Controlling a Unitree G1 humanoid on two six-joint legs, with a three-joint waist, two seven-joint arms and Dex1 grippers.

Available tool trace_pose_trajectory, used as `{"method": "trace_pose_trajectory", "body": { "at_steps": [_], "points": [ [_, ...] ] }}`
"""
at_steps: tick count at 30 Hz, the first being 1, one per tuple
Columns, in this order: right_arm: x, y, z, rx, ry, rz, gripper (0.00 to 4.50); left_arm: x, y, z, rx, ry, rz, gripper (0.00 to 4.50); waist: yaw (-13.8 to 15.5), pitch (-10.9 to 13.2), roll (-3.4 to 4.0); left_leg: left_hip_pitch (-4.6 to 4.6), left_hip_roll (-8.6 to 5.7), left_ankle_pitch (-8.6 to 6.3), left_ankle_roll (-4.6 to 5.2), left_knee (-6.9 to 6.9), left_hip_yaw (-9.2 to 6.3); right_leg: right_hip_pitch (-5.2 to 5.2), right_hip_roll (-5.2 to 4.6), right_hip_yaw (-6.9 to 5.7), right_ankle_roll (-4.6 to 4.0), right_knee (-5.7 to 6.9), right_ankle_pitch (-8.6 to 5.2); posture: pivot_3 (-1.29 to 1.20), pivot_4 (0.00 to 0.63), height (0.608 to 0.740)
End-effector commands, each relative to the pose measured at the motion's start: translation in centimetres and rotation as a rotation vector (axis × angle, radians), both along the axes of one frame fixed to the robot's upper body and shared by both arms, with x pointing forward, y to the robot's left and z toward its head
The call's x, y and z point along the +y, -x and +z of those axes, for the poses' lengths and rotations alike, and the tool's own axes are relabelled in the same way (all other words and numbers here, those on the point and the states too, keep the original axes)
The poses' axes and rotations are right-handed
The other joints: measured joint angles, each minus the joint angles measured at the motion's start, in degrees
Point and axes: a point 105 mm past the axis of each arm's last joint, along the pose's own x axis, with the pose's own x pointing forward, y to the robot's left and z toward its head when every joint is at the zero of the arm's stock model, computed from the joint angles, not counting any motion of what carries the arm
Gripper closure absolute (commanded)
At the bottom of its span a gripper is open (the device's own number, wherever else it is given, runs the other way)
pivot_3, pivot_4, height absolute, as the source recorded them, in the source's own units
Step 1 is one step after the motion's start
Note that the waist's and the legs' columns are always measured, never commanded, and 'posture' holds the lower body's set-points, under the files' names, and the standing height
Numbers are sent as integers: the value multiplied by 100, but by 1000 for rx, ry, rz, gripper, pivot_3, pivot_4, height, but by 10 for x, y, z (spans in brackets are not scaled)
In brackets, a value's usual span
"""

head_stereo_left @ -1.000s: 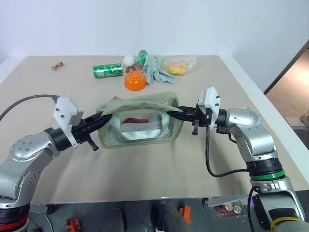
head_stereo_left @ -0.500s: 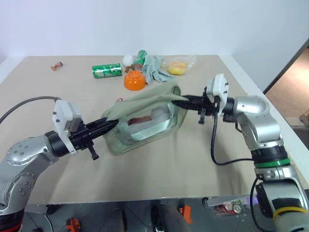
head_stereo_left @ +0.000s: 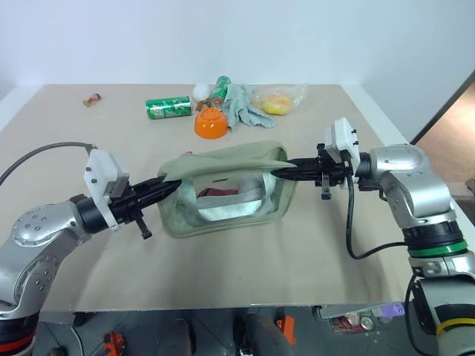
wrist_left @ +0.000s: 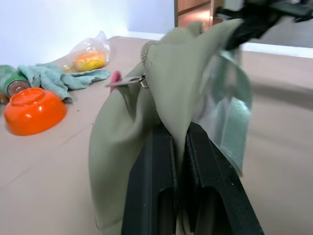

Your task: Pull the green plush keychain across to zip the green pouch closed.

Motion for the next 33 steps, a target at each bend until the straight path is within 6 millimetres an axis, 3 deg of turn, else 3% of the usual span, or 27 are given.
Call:
{"method": "trace_pose_trajectory", "body": {
  "at_steps": [1, 5, 10, 14, 17, 21, 23, 25, 29, 33],
  "points": [
    [-20, 10, 11, 20, -2, -85, 4500, 19, -13, 21, -92, -3, 84, 4483, -13, 0, 0, 1, 0, 0, 0, 0, 0, 0, 0, 2, 1, 0, 0, 0, 150, 740],
    [-15, 14, 6, 38, -19, -96, 4500, 11, -14, 17, -83, -21, 36, 4483, -36, 0, 0, 9, 1, 0, 0, -1, -1, 1, 14, 9, 1, 1, 1, 0, 150, 740],
    [-19, 22, 10, 76, -59, -111, 2734, 2, -13, 10, -64, -35, -10, 4500, -14, 0, 0, 8, 7, 0, 0, -3, -1, 0, 24, 1, -2, 1, 0, 0, 150, 740],
    [-40, 24, 40, 208, -180, -171, 1372, -1, -12, 9, -63, -34, -21, 4500, -21, 1, 2, 8, 4, 0, -1, -2, 0, 1, 18, 7, -1, 1, 0, 0, 150, 740],
    [-68, 7, 72, 174, -300, -275, 335, -5, -7, 9, -58, -28, -47, 4500, -23, 1, 2, 8, -2, 0, 0, 1, 1, 2, 17, 9, 1, 0, 2, 0, 150, 740],
    [-80, -37, 90, 12, -343, -397, 335, -10, 2, 12, -39, -1, -83, 4500, -44, 0, 0, 11, -9, 0, 1, 4, 3, 4, 22, 16, 6, 0, 6, 0, 150, 740],
    [-65, -61, 86, -52, -312, -398, 335, -15, 10, 14, -32, 9, -115, 4500, -113, 0, -1, 16, -7, 1, 1, 3, 3, 6, 26, 18, 6, 0, 6, 0, 150, 740],
    [-38, -80, 78, -79, -293, -371, 335, -20, 18, 15, -23, 12, -146, 4500, -159, 0, -1, 14, -2, 1, 1, 3, 3, 6, 26, 19, 7, 0, 7, 0, 150, 740],
    [26, -90, 58, -112, -226, -215, 335, -20, 22, 13, -19, -1, -139, 4500, -183, 3, 5, 11, 14, 1, 1, -7, 0, -3, 40, 19, -1, 5, 6, 0, 150, 740],
    [59, -93, 42, -137, -165, -124, 335, -19, 21, 11, -17, -14, -120, 4500, -133, 6, 9, -12, 21, 3, -2, -12, -6, -19, 37, 1, -11, 6, 0, 0, 150, 740]
  ]
}}
